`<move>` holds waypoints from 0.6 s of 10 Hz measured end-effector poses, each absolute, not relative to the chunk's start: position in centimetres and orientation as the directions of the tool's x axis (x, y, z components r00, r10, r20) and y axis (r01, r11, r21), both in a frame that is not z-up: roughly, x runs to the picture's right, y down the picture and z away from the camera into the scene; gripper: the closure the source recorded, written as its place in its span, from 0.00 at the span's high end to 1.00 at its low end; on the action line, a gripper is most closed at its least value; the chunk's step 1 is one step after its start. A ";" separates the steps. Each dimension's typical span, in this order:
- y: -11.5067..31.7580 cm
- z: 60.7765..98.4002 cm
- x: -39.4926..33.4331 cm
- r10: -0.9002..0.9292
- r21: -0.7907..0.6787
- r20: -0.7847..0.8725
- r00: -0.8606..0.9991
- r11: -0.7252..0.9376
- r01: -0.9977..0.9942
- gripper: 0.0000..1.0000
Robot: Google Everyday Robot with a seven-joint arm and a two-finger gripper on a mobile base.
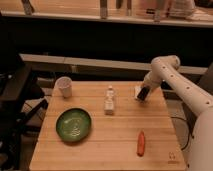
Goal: Place the eraser on the white sponge
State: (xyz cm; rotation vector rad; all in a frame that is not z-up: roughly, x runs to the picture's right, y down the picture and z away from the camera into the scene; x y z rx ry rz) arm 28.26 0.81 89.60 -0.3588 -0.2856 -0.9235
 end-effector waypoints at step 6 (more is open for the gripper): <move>0.7 89.9 28.3 -0.723 -0.172 0.386 0.572 0.553 0.815 0.56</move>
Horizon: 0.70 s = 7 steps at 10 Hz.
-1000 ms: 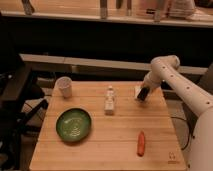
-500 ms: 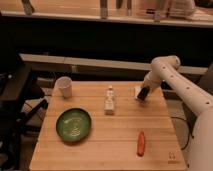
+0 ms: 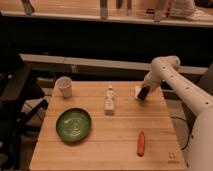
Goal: Place the eraser on the white sponge
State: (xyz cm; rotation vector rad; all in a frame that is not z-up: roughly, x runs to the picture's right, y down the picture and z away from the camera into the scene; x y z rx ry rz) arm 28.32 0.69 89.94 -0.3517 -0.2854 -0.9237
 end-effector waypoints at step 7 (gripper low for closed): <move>0.5 90.2 28.4 -0.726 -0.164 0.382 0.572 0.556 0.815 0.68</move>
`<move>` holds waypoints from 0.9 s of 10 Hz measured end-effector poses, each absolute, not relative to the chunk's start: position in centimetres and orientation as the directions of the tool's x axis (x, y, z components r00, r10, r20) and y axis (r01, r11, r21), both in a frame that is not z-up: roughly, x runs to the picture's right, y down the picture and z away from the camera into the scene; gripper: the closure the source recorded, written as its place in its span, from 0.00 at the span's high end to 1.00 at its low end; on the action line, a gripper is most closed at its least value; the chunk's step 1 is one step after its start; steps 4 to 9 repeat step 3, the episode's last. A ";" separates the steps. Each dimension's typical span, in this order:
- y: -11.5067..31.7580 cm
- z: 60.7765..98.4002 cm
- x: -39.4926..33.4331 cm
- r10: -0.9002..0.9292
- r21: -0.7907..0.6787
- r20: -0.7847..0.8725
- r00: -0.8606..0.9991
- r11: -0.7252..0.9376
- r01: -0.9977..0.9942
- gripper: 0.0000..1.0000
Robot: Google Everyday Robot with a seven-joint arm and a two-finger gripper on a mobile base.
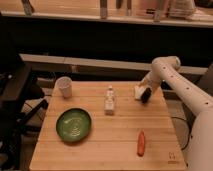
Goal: Place the eraser on the white sponge
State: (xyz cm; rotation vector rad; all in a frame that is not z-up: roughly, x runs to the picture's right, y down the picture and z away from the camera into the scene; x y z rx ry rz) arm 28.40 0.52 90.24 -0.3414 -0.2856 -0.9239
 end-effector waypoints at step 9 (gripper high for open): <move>0.4 90.2 28.5 -0.726 -0.161 0.382 0.572 0.557 0.815 0.78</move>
